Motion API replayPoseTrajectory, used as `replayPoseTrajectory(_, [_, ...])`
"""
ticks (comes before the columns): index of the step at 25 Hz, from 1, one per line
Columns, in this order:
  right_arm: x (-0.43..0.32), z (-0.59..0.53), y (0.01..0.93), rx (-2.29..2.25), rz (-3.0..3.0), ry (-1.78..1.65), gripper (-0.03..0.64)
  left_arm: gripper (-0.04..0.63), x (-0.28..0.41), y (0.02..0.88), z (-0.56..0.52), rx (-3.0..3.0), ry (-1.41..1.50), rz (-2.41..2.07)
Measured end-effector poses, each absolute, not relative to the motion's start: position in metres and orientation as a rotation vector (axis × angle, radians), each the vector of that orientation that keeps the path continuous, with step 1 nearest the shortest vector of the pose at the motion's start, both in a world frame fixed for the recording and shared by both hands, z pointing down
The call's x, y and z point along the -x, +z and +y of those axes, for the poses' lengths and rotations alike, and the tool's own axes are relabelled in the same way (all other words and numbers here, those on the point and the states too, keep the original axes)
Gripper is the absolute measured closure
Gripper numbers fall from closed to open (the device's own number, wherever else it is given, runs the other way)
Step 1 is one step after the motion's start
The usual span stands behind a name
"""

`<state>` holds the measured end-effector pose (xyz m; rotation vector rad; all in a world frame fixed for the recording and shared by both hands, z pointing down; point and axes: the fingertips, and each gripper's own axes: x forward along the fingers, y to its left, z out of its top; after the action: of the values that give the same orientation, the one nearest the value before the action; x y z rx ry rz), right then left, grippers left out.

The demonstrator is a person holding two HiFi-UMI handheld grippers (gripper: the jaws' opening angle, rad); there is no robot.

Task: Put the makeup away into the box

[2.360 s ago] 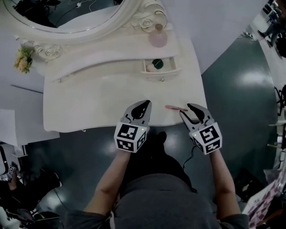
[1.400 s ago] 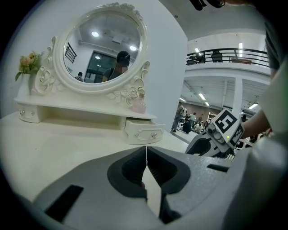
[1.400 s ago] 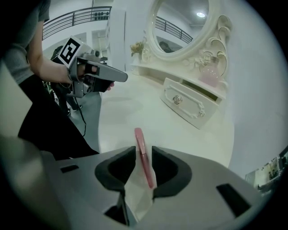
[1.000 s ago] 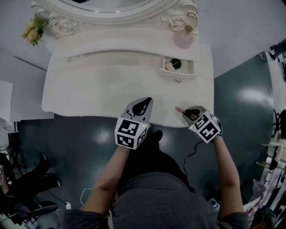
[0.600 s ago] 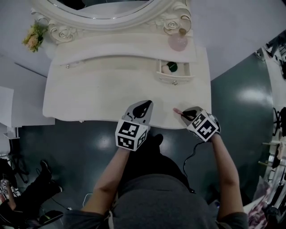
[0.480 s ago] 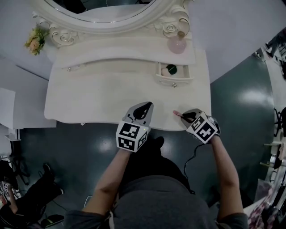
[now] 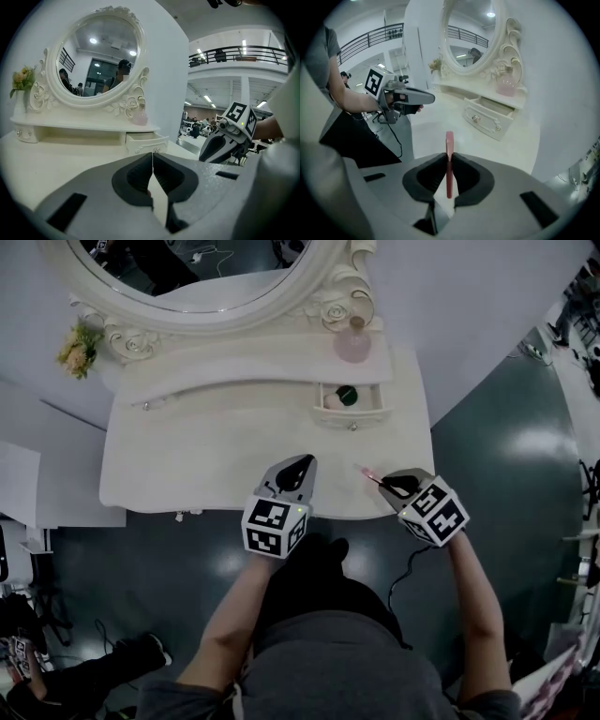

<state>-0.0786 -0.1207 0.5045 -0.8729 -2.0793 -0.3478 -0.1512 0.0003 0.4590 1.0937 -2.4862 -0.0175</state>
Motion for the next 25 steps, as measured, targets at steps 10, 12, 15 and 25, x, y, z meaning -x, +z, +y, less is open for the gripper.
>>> replayPoseTrajectory(10, [0.093,-0.118,0.465,0.878,-2.207,-0.349,0.568,0.588,0.153,0.444,-0.013,-1.101,0.012,-2.528])
replayPoseTrajectory(12, [0.098,-0.117,0.458,0.871,-2.235,-0.339,0.568,0.588,0.155,0.441,-0.014,-1.099,0.017,-2.534])
replayPoseTrajectory(15, [0.107,-0.114,0.448,0.869,-2.270,-0.322,0.568,0.588,0.159,0.438,-0.014,-1.100,0.026,-2.540])
replayPoseTrajectory(25, [0.159,-0.113,0.419,0.846,-2.342,-0.382,0.568,0.588,0.201,0.430,-0.014,-1.104,0.015,-2.564])
